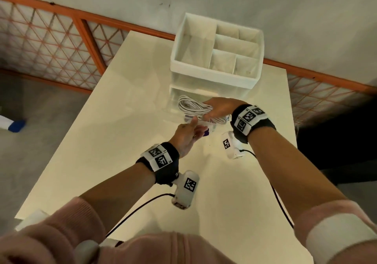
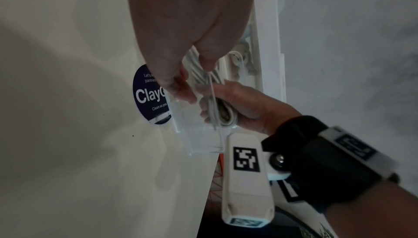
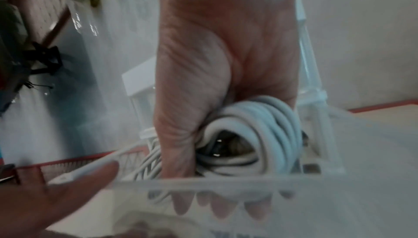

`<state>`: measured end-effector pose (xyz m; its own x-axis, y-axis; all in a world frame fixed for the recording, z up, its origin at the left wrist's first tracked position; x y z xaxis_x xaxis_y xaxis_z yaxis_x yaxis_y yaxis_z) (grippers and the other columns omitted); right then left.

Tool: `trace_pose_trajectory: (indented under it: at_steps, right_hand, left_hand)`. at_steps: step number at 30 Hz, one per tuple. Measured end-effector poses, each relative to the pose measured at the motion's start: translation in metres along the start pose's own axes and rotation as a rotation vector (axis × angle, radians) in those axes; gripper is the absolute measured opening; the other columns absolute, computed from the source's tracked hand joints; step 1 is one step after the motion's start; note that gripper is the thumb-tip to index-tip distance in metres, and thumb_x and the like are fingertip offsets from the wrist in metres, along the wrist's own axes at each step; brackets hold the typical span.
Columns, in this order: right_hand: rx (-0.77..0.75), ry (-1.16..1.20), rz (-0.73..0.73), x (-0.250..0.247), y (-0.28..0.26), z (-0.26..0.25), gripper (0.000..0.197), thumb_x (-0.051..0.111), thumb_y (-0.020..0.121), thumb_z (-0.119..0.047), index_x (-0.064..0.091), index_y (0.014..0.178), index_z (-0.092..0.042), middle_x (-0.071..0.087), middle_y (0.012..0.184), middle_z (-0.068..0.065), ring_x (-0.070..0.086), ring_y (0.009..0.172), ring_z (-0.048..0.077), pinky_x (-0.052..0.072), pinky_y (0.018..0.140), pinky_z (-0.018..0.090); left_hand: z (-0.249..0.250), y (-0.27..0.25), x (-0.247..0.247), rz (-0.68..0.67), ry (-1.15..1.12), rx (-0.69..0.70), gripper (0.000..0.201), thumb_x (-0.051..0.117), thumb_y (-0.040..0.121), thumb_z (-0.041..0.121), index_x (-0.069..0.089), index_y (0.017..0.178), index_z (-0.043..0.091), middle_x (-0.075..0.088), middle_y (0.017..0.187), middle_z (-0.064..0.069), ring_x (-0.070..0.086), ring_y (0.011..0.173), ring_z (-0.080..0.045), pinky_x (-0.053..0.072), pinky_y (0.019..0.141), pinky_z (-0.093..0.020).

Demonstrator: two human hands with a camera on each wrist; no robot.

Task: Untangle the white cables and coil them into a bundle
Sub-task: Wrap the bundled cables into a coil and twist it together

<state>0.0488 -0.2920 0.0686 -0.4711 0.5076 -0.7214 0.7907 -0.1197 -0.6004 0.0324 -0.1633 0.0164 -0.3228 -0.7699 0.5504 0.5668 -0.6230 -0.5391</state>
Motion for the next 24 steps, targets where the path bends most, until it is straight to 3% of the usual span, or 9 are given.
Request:
trace_pose_trajectory:
  at_steps: [5, 8, 10, 12, 14, 15, 18, 22, 24]
  right_hand:
    - [0.097, 0.305, -0.014, 0.008, -0.003, 0.032, 0.037, 0.07, 0.076, -0.038, 0.068, 0.105, -0.015, 0.07, 0.105, 0.007, 0.063, 0.099, 0.024, 0.048, 0.096, 0.039]
    - [0.204, 0.779, 0.026, 0.017, -0.002, 0.039, 0.018, 0.069, 0.082, -0.023, 0.064, 0.09, -0.008, 0.069, 0.077, 0.01, 0.067, 0.066, 0.019, 0.056, 0.066, 0.029]
    - [0.245, 0.934, 0.1, 0.02, 0.014, 0.038, 0.016, 0.066, 0.084, -0.016, 0.062, 0.094, -0.003, 0.067, 0.074, 0.014, 0.067, 0.058, 0.02, 0.056, 0.059, 0.028]
    - [0.239, 0.76, 0.228, 0.022, 0.017, 0.038, 0.025, 0.067, 0.081, -0.02, 0.064, 0.098, -0.002, 0.069, 0.085, 0.015, 0.067, 0.074, 0.025, 0.055, 0.07, 0.032]
    - [0.268, 0.534, 0.367, 0.018, 0.017, 0.035, 0.027, 0.066, 0.08, -0.031, 0.064, 0.09, -0.005, 0.066, 0.09, 0.011, 0.063, 0.09, 0.027, 0.05, 0.068, 0.027]
    - [0.293, 0.437, 0.402, 0.018, 0.017, 0.035, 0.035, 0.063, 0.082, -0.038, 0.063, 0.095, -0.006, 0.064, 0.099, 0.013, 0.06, 0.101, 0.03, 0.049, 0.074, 0.028]
    - [0.351, 0.19, 0.413, 0.022, 0.013, 0.032, 0.067, 0.048, 0.087, -0.057, 0.051, 0.129, -0.006, 0.044, 0.14, 0.019, 0.034, 0.133, 0.036, 0.029, 0.108, 0.041]
    - [0.341, 0.231, 0.53, 0.027, 0.017, 0.039, 0.091, 0.051, 0.081, -0.066, 0.017, 0.149, -0.014, 0.016, 0.157, 0.013, 0.011, 0.144, 0.034, 0.011, 0.117, 0.044]
    - [0.333, 0.27, 0.541, 0.029, 0.022, 0.04, 0.099, 0.055, 0.077, -0.068, 0.011, 0.15, -0.018, 0.009, 0.159, 0.01, 0.005, 0.146, 0.033, 0.004, 0.118, 0.045]
  left_hand:
    - [-0.002, -0.004, 0.012, -0.029, -0.006, -0.01, 0.031, 0.039, 0.101, 0.024, 0.058, 0.092, 0.001, 0.06, 0.083, -0.01, 0.059, 0.078, -0.015, 0.053, 0.065, -0.014]
    - [-0.004, -0.006, 0.009, -0.026, -0.03, -0.021, 0.033, 0.04, 0.1, 0.025, 0.058, 0.098, -0.002, 0.06, 0.086, -0.012, 0.06, 0.079, -0.015, 0.054, 0.065, -0.014]
    - [-0.001, 0.004, 0.001, 0.016, -0.04, -0.035, 0.033, 0.042, 0.099, 0.025, 0.058, 0.095, -0.002, 0.061, 0.085, -0.012, 0.063, 0.073, -0.012, 0.055, 0.065, -0.014]
    - [-0.001, 0.003, -0.003, 0.035, -0.029, -0.03, 0.033, 0.043, 0.099, 0.026, 0.058, 0.089, -0.002, 0.062, 0.083, -0.012, 0.065, 0.067, -0.009, 0.055, 0.065, -0.014]
    - [-0.001, 0.003, -0.004, 0.03, -0.008, -0.024, 0.033, 0.044, 0.098, 0.027, 0.059, 0.088, -0.002, 0.063, 0.083, -0.013, 0.066, 0.065, -0.007, 0.055, 0.066, -0.013]
    - [-0.002, 0.003, -0.004, 0.032, 0.0, -0.02, 0.033, 0.045, 0.098, 0.027, 0.059, 0.088, -0.001, 0.063, 0.084, -0.013, 0.066, 0.064, -0.007, 0.054, 0.066, -0.012]
    - [-0.001, 0.001, -0.005, 0.047, 0.008, -0.019, 0.032, 0.044, 0.099, 0.027, 0.058, 0.088, 0.0, 0.063, 0.084, -0.013, 0.064, 0.071, -0.011, 0.054, 0.068, -0.013]
    - [-0.002, 0.0, -0.004, 0.046, -0.012, -0.031, 0.032, 0.044, 0.099, 0.026, 0.057, 0.094, -0.002, 0.062, 0.09, -0.015, 0.062, 0.08, -0.015, 0.054, 0.07, -0.014]
    - [-0.001, 0.0, -0.003, 0.047, -0.015, -0.029, 0.032, 0.044, 0.099, 0.026, 0.057, 0.096, -0.003, 0.06, 0.094, -0.017, 0.062, 0.08, -0.015, 0.055, 0.067, -0.013]
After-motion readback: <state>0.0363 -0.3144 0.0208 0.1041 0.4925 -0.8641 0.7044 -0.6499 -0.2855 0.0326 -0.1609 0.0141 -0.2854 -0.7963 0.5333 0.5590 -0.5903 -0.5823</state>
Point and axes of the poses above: each hand's wrist, its own y-axis towards the middle knuckle, its own x-axis out of the palm, z = x × y, the point moved 6 cm from there along y, towards the middle knuckle
